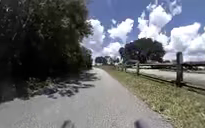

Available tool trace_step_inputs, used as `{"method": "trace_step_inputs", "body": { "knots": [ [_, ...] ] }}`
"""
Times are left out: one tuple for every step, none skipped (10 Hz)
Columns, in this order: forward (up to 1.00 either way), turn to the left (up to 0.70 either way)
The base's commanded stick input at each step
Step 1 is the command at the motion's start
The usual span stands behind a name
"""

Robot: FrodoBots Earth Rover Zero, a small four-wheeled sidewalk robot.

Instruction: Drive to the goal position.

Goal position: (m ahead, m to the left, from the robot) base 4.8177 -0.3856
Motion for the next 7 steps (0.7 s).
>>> {"method": "trace_step_inputs", "body": {
  "knots": [
    [0.5, 0.0],
    [0.5, 0.0],
    [0.5, 0.0],
    [0.5, 0.0],
    [0.5, 0.0],
    [0.5, 0.0],
    [0.5, 0.0]
  ]
}}
